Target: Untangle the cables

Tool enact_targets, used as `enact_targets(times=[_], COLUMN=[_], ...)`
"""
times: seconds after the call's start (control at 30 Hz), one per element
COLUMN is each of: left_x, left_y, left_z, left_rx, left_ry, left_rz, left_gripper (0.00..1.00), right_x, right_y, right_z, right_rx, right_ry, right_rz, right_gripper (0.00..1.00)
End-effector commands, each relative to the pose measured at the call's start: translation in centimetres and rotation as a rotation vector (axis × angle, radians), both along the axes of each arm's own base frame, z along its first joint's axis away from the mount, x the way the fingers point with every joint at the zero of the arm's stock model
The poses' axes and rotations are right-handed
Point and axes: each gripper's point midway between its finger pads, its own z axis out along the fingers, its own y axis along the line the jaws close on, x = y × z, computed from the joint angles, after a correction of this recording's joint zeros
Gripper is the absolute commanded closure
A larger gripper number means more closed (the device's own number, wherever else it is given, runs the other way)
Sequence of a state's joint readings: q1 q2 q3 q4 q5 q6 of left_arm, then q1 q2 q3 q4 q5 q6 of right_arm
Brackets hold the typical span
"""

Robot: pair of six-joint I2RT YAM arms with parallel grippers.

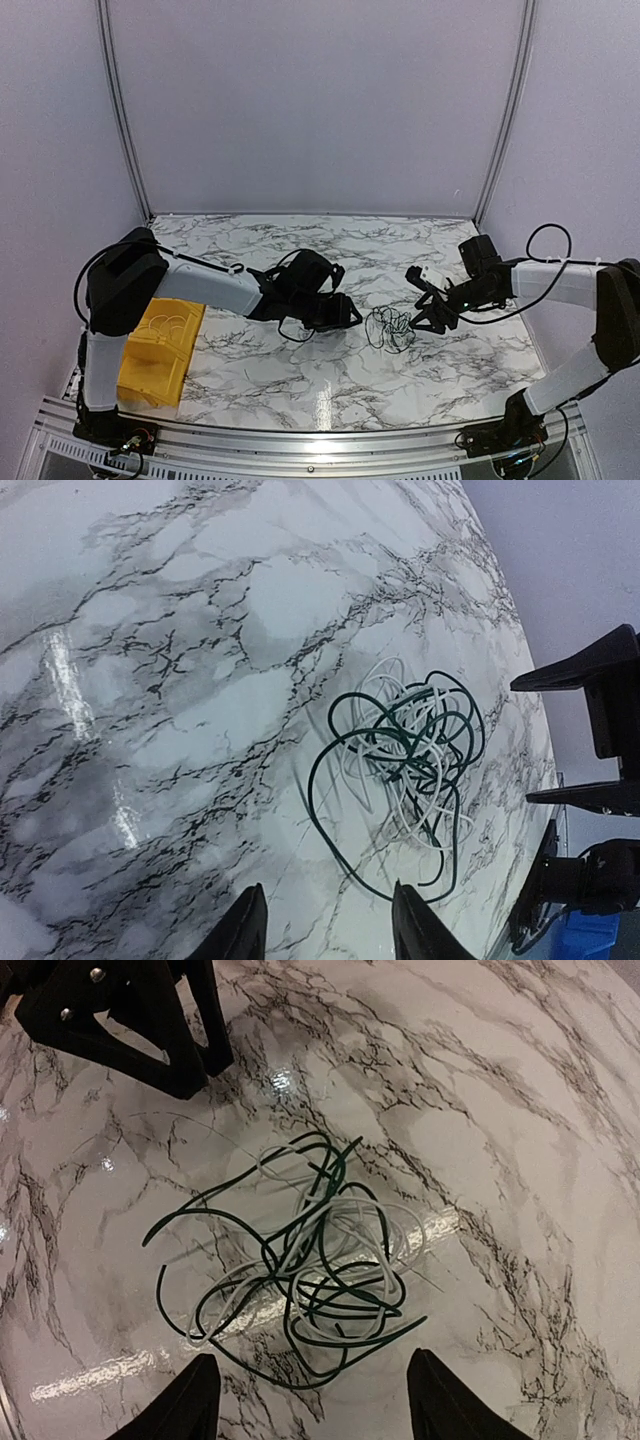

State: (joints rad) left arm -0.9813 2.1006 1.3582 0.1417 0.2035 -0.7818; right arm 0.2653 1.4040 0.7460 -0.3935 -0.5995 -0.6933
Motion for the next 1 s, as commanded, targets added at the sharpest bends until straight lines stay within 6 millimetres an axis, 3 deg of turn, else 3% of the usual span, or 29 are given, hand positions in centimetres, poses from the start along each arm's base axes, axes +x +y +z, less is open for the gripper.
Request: enact_targets(times=[0.0, 0.1, 0.63, 0.7, 0.87, 0.97], left_x=[0.3, 0.5, 1.0, 1.4, 1.7, 1.9], left_y=[-2.8, -3.4, -5.7, -6.0, -6.3, -6.2], left_z=[1.2, 0.1, -2.8, -2.7, -2.5, -2.8], left_rx=[-0.086, -0.088, -0.084, -0.088, -0.090, -0.085], left_ry=[0.018, 0.052, 0.095, 0.089, 0.071, 0.069], left_rz=[-0.007, 0.005, -0.003, -0.001, 0.000, 0.002], left_gripper=[0.58, 0.64, 0.70, 0.73, 0.84, 0.92], right_x=[0.8, 0.8, 1.0, 1.6, 5.3, 6.1], right_y=[0.4, 0.4, 0.5, 1.1, 3.0, 4.6], right_z=[0.2, 0.2, 0.1, 0.8, 3.0, 2.1], right_rx=[-0.024, -0.024, -0.027, -0.015, 0.001, 0.010], right_ry=[-0.006, -0.008, -0.006, -0.020, -0.046, 0.022], right_rz=[0.005, 0.006, 0.000, -0.013, -0.067, -0.015], right_gripper=[0.36, 0.36, 0.35, 0.35, 0.28, 0.25])
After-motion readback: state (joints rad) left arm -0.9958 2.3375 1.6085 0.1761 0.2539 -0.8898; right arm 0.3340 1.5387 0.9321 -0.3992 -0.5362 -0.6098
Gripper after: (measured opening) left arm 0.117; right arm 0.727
